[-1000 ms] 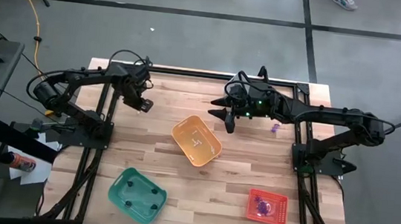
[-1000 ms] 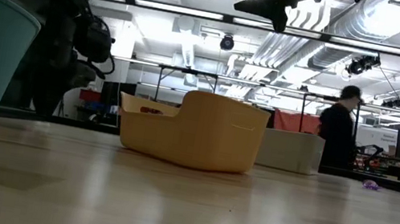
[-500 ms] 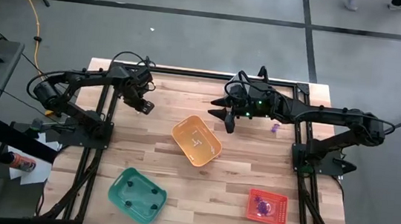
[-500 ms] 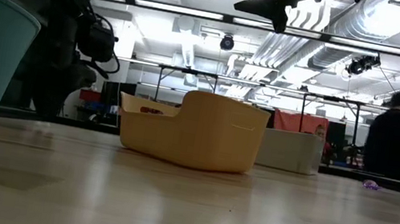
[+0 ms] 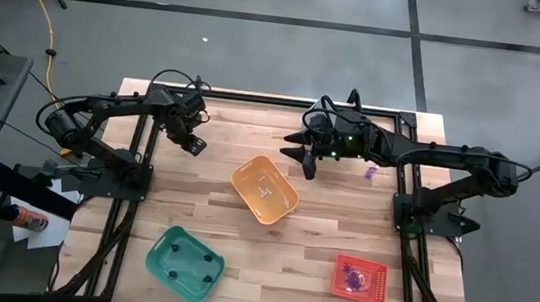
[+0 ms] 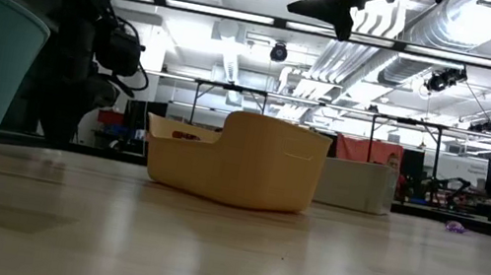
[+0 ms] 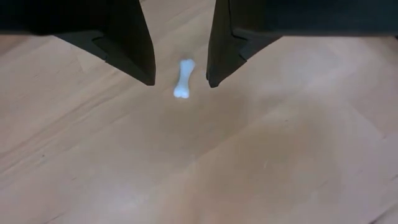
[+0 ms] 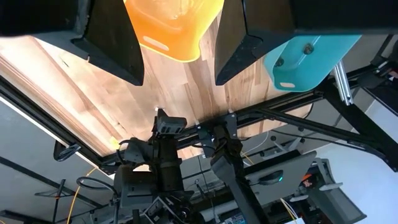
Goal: Sort Halloween decoration
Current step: Put the white bone toy into the yellow bin
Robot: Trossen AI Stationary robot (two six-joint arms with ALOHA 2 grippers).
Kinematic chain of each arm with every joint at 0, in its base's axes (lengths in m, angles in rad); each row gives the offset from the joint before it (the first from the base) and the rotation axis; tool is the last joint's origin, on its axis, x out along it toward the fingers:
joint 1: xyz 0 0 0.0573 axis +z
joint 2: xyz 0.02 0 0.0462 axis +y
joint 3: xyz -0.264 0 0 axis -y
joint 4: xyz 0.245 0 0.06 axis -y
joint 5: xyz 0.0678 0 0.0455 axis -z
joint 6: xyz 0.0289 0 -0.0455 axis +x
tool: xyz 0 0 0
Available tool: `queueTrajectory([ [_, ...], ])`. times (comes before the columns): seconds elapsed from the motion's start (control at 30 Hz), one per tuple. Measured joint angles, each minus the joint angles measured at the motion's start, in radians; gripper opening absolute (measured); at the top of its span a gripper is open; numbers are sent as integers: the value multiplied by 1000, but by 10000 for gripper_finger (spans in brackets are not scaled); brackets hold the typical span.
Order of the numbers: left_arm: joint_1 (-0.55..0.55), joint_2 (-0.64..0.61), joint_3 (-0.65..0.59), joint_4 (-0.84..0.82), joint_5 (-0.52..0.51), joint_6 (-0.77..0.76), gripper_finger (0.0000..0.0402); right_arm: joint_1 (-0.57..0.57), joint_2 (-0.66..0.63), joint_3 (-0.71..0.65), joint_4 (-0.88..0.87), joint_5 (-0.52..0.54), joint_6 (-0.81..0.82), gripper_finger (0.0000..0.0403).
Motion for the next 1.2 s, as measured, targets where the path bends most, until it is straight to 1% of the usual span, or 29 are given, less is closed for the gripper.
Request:
queueTrajectory([
  [0.1,-12,10,1,3,-2,1,131,0,0,0,0,0,0,189],
  [0.2,-32,49,1,3,-11,2,131,0,0,0,0,0,0,189],
  [0.4,-64,132,8,1,-64,-17,131,0,0,0,0,0,0,189],
  [0.67,-70,138,7,12,-80,-17,128,0,0,0,0,0,9,189],
  [0.73,-70,138,7,13,-82,-12,117,0,0,0,0,0,11,189],
  [0.8,-70,138,7,13,-90,-11,96,0,0,0,0,0,10,189],
  [0.97,-69,139,6,13,-109,-9,21,0,0,0,-1,0,8,189],
  [1.0,-69,139,5,13,-108,-9,11,0,0,0,-1,0,8,189],
  [1.2,-69,140,5,13,-103,-5,6,0,0,0,-4,0,8,189],
])
